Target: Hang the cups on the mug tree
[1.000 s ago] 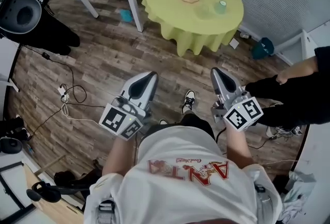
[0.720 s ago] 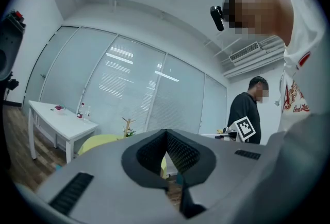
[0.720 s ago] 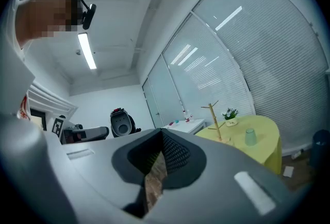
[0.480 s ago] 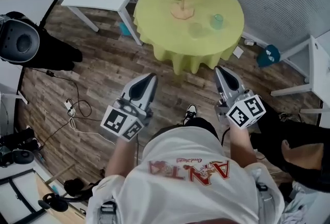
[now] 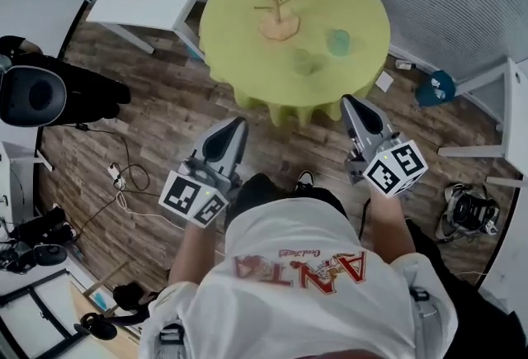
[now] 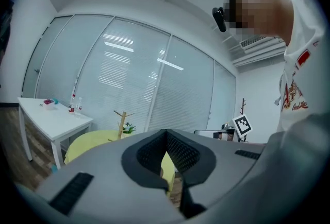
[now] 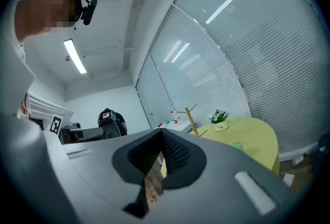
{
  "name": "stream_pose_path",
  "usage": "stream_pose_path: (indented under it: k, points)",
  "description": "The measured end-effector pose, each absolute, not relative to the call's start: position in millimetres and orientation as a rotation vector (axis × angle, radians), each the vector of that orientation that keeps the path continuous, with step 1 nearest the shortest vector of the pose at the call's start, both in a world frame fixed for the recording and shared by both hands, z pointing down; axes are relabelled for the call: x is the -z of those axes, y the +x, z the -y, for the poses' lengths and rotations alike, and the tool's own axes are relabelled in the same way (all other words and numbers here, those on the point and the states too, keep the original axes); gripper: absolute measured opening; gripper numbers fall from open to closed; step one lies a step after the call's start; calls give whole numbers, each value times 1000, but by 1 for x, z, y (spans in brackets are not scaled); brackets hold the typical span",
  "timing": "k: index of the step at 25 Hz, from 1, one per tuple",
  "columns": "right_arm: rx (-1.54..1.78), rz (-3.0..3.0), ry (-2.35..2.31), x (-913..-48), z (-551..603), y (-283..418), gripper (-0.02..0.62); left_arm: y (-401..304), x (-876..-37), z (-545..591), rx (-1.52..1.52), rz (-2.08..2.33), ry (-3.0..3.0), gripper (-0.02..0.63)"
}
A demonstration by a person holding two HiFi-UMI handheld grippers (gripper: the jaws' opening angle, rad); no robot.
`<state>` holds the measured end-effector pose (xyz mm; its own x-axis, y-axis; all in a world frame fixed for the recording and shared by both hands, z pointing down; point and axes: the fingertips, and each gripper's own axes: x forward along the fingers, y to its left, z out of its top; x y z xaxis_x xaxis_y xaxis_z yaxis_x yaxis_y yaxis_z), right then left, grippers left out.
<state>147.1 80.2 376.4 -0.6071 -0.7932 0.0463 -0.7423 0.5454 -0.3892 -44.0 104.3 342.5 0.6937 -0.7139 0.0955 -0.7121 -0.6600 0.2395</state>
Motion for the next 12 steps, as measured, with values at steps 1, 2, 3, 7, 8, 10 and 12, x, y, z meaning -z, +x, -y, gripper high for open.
stream_pose_path:
  k: [1, 2, 3, 7, 8, 10, 12]
  points:
    - [570, -2640, -1326, -379, -73, 148, -3, -42, -344, -96, 11, 1134, 2643, 9]
    - [572, -2640, -1336, -382, -66, 148, -3, -41, -345, -86, 14, 1127, 2640, 9]
    - [572, -2640, -1350, -385, -59, 148, -3, -40, -346, -77, 18, 1117, 2640, 9]
    - [573, -2636, -1435, -392, -27, 144, -3, -41, -355, -33, 24, 1028, 2666, 9]
    - [572, -2635, -1461, -394, -16, 143, -3, -40, -357, -22, 21, 1001, 2692, 9]
    - [564, -2626, -1512, -395, 7, 141, -3, -38, -358, 3, 9, 957, 2750, 9]
    - [546, -2623, -1544, -392, 31, 134, -3, -41, -356, 31, 1, 925, 2783, 9]
